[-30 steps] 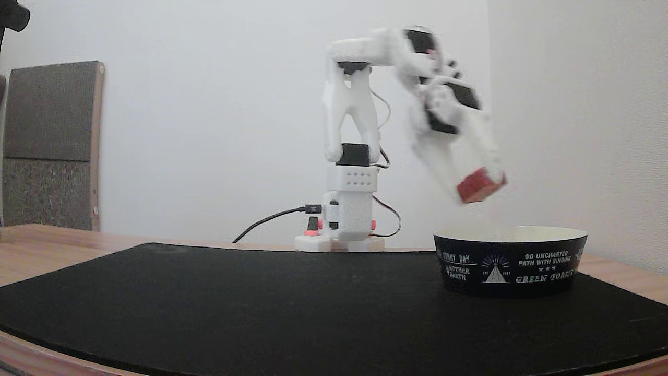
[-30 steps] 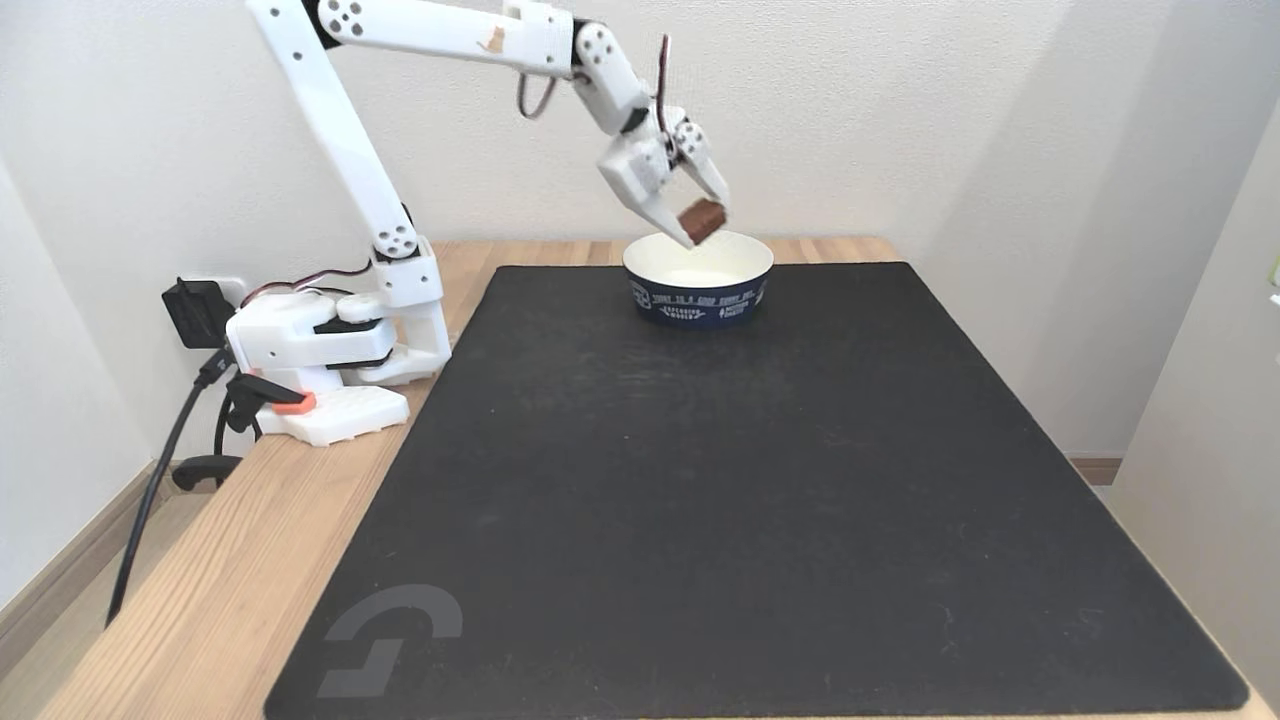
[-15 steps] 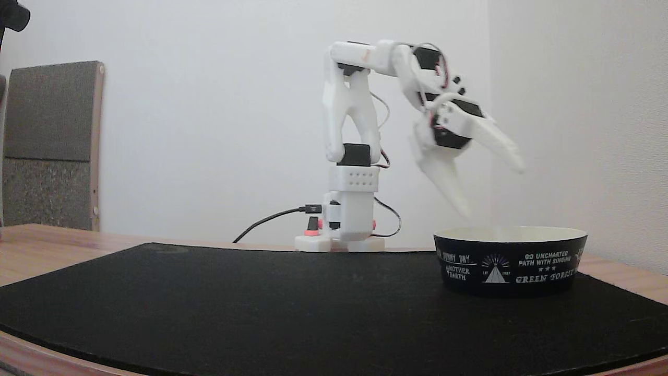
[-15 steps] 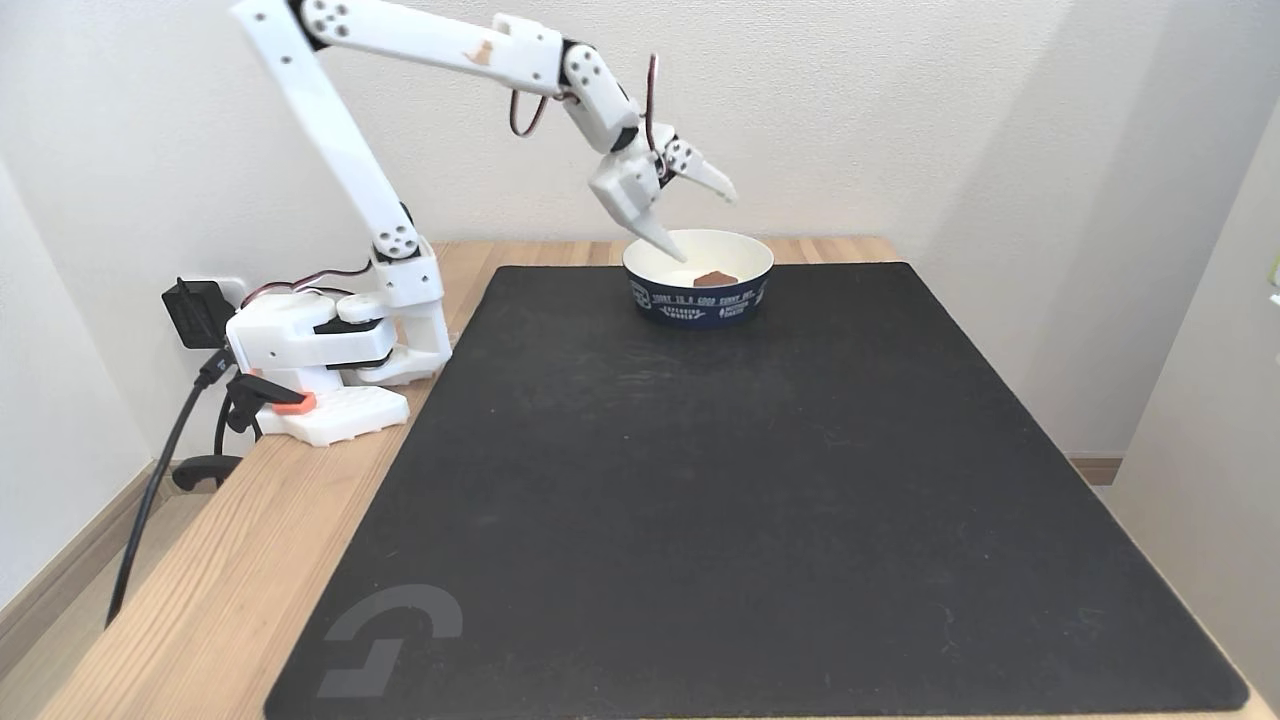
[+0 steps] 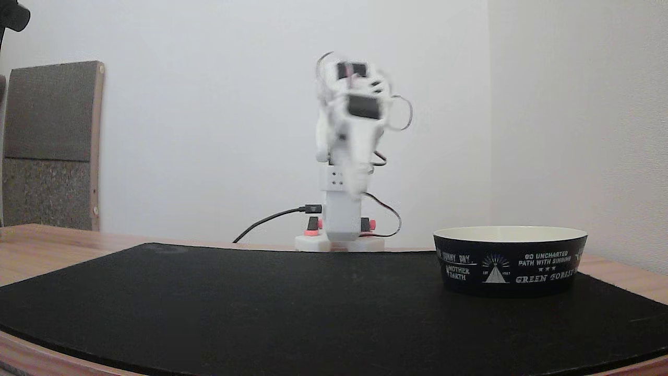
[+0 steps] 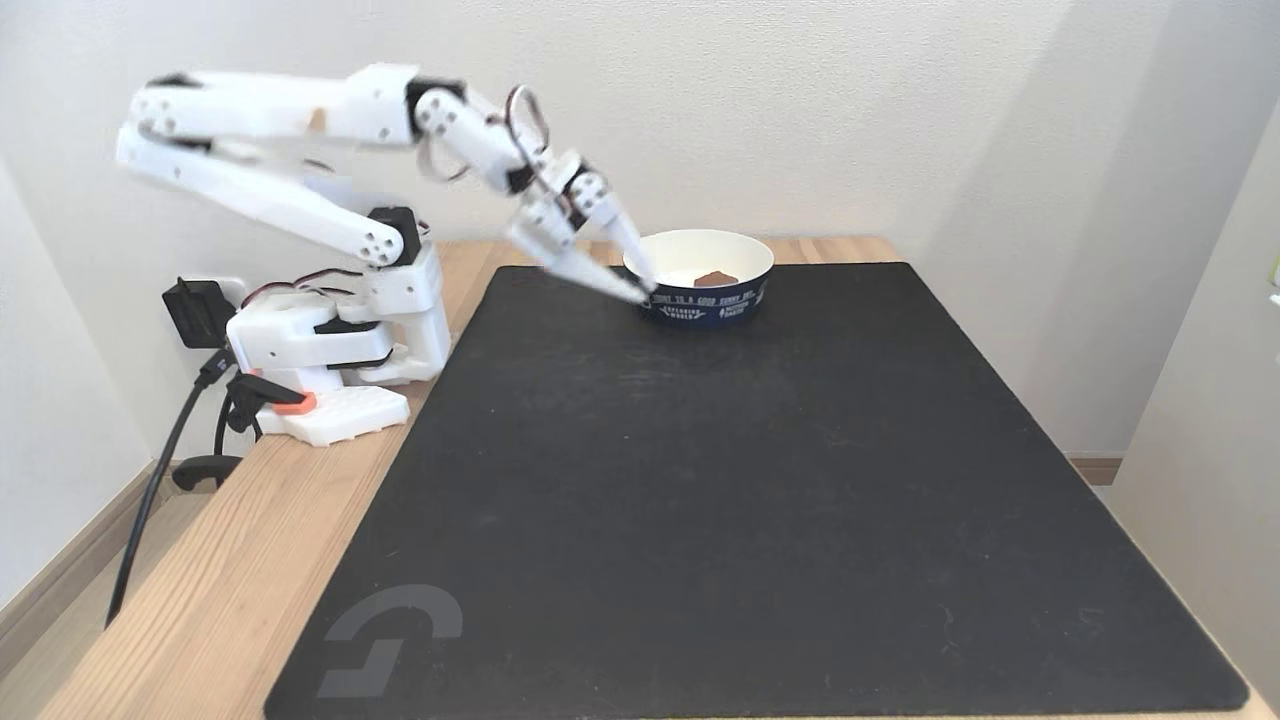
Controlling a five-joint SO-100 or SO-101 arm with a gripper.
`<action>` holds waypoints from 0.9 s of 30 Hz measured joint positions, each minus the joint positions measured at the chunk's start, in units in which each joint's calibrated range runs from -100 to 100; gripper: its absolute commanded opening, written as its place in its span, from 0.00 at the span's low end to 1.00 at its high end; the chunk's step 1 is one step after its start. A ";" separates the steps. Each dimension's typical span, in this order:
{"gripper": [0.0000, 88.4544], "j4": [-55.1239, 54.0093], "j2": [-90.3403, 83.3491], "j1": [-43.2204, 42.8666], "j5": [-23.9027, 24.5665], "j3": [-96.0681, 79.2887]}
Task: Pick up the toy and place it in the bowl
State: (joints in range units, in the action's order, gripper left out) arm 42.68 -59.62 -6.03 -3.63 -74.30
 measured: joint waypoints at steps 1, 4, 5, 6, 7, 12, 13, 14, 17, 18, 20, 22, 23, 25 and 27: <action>0.04 0.00 -6.00 1.66 0.00 -5.29; 0.04 0.00 -13.24 1.41 -0.05 -11.24; 0.04 0.00 -16.57 2.16 0.36 -13.60; 0.05 0.17 -21.90 1.33 0.51 -17.19; 0.05 0.25 -23.56 1.75 0.82 -18.14; 0.05 7.43 -37.80 1.17 2.99 -24.09; 0.05 9.37 -38.30 0.17 2.99 -24.09; 0.05 10.05 -38.63 0.17 2.99 -24.28; 0.04 10.72 -39.05 -0.25 2.99 -24.28; 0.04 10.72 -39.05 -0.42 2.99 -24.28; 0.05 10.72 -39.13 0.08 2.99 -24.28; 0.04 10.72 -39.13 0.00 2.99 -24.28; 0.04 10.72 -39.13 0.00 2.99 -24.28; 0.04 10.72 -39.13 -0.17 2.99 -24.28; 0.04 10.72 -39.13 -0.25 2.99 -24.28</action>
State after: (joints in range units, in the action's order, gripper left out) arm 53.40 -98.75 -6.28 -0.64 -98.58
